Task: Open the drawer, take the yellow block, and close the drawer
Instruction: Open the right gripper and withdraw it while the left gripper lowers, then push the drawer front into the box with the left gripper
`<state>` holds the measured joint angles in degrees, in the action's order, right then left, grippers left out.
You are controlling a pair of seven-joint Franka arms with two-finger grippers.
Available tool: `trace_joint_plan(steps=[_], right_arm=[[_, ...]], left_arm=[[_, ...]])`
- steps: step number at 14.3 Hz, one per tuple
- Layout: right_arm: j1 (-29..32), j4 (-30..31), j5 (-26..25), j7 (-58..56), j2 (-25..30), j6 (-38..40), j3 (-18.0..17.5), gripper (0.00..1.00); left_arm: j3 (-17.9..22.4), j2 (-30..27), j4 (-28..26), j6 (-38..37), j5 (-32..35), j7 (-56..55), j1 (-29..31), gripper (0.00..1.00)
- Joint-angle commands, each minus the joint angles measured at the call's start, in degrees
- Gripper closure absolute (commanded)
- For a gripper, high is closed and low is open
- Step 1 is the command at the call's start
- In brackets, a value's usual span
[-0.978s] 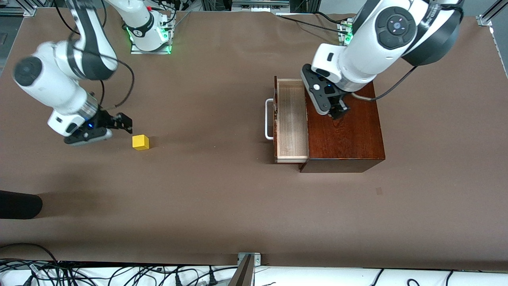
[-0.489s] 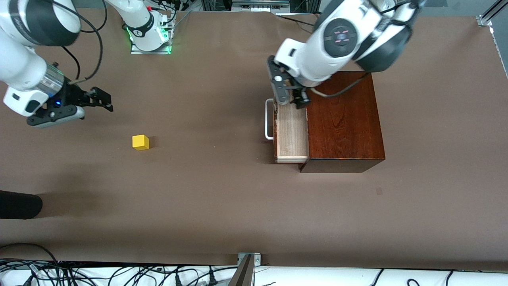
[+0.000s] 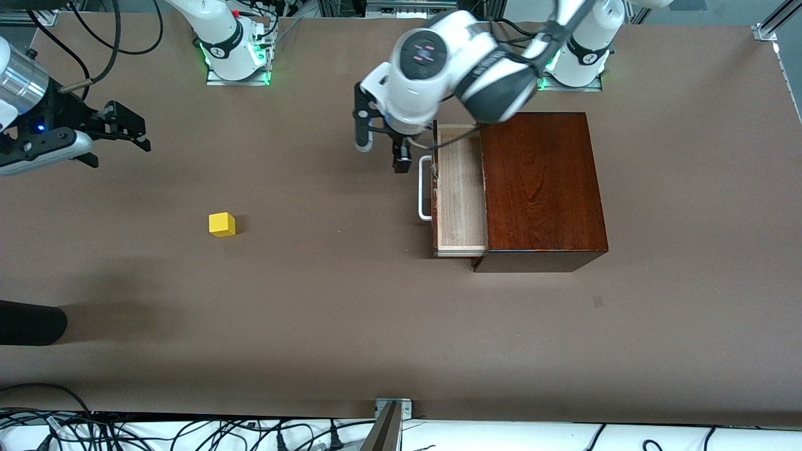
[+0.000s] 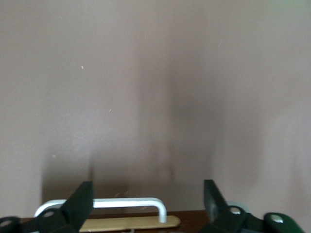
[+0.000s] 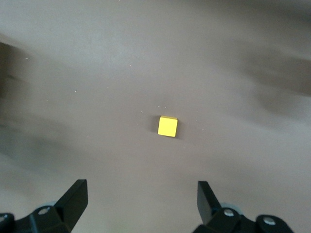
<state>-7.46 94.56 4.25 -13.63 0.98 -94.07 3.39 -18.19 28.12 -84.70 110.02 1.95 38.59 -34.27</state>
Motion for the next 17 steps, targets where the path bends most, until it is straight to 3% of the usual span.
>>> trace_joint_plan(steps=[1, 7, 17], right_arm=[[0.0, -2.1, -0.7, -0.6, -1.1, 1.2, 0.0, 0.00], [-0.1, -2.3, -1.2, -0.3, -1.5, 1.3, -0.4, 0.00], [-0.3, -3.5, -5.5, -0.1, -1.5, 1.3, -0.7, 0.00]], left_arm=[[0.6, 4.9, 2.6, 2.2, 5.9, 0.9, -2.0, 0.00], [0.9, 9.6, 0.6, 2.8, 18.1, 2.0, -2.4, 0.00], [1.8, 7.9, 0.8, -11.4, 18.7, 9.4, 4.0, 0.00]])
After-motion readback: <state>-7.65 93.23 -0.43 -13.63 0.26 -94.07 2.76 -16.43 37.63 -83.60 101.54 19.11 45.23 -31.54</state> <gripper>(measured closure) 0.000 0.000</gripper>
